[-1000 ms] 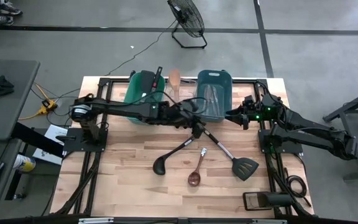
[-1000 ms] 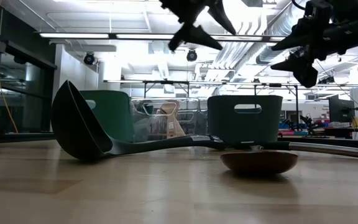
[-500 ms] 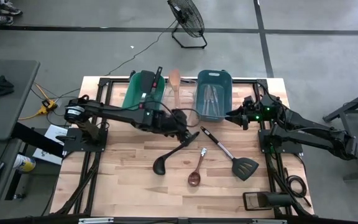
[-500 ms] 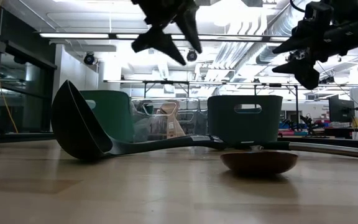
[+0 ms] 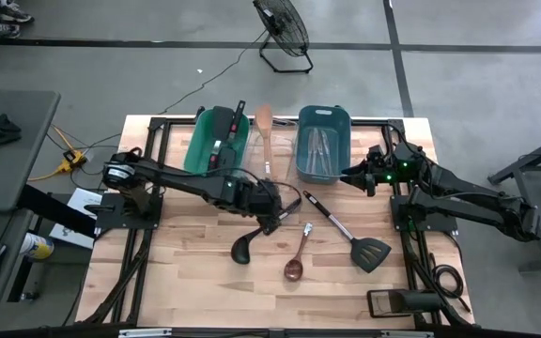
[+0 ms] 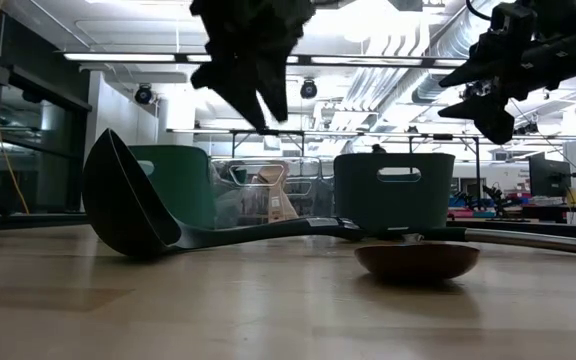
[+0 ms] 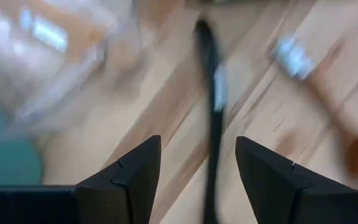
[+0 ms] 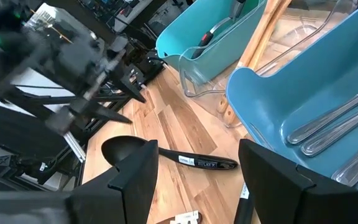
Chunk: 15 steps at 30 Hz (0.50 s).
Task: Pick & Place Kitchen Items
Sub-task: Put the black ladle into the transparent bin
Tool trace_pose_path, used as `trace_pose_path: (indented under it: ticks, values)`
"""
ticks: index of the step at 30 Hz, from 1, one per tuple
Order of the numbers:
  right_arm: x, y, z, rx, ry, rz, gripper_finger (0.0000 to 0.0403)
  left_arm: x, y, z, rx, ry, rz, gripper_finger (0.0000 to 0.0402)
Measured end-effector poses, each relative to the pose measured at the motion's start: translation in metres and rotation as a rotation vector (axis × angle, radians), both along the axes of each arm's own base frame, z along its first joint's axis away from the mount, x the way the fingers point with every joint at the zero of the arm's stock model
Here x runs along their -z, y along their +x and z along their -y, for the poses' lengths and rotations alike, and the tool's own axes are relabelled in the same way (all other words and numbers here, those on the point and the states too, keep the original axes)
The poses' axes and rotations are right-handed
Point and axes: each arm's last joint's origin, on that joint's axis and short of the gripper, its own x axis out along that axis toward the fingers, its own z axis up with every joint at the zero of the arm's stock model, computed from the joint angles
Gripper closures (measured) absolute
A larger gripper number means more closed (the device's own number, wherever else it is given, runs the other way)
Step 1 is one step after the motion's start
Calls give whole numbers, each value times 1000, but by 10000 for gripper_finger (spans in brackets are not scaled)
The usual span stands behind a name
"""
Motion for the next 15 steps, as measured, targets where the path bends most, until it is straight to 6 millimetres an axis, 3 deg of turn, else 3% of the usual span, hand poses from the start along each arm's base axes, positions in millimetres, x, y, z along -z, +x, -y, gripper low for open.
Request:
trace_pose_path:
  ticks: [10,15]
  values:
    - [3,-1,-1,0,17,-31,188,42,16,5,52,-97,-121,108]
    - [4,-1,-1,-2,22,-39,188,62,26,10,81,-130,-147,94]
